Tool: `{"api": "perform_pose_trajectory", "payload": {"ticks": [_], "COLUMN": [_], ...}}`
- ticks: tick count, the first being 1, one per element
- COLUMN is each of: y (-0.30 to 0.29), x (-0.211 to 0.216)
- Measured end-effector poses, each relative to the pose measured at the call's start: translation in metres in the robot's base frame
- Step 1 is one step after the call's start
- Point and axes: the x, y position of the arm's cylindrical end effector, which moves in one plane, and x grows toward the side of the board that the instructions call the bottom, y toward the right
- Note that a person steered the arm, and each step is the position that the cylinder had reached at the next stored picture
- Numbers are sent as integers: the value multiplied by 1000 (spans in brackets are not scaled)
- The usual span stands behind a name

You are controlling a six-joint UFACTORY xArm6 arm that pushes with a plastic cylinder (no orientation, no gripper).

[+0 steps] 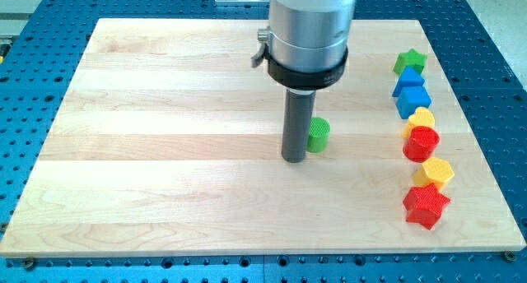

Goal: Place the green circle at the top of the green star

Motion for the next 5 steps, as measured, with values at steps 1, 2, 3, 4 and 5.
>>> {"api": "perform_pose_trajectory", "payload": {"ticks": [1,2,3,4,5], "y": [13,36,46,55,66], "x": [-12,-19,-8,-56,-106]}}
